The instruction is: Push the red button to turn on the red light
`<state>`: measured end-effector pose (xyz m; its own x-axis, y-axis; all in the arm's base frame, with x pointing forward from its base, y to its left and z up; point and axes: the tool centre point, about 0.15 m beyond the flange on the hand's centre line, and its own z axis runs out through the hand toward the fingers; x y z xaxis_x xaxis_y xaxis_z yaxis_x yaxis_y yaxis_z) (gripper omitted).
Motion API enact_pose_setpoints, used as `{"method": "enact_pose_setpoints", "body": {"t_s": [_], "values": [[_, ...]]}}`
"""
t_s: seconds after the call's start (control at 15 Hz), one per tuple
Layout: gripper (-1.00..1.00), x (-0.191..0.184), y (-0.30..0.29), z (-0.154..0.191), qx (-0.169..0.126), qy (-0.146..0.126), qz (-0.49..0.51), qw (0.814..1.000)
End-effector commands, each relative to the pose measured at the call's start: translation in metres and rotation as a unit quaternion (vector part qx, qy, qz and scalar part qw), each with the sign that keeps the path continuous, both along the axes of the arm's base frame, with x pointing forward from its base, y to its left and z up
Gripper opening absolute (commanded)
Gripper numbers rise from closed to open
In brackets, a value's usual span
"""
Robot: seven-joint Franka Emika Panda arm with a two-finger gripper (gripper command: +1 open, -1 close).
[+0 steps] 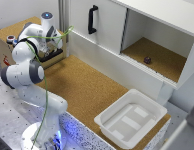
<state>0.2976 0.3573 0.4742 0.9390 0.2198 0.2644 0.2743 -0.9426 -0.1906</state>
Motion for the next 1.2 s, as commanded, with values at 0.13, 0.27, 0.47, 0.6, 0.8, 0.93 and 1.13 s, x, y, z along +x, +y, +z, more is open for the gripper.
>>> {"method": "enact_pose_setpoints", "body": {"t_s": [0.13,0.27,0.47,0.6,0.8,0.93,1.13], "values": [[1.00,-0.007,0.086,0.075,-0.145,0.051,0.164,0.975],[1.00,-0.012,0.120,0.077,-0.160,0.047,0.217,0.962],[1.00,-0.025,0.174,0.074,-0.147,0.046,0.299,0.942],[1.00,-0.038,0.204,0.067,-0.153,0.044,0.350,0.923],[1.00,-0.067,0.231,0.067,-0.157,0.031,0.430,0.889],[1.00,-0.082,0.238,0.069,-0.161,0.028,0.467,0.869],[1.00,-0.101,0.246,0.073,-0.159,0.023,0.502,0.850]]}}
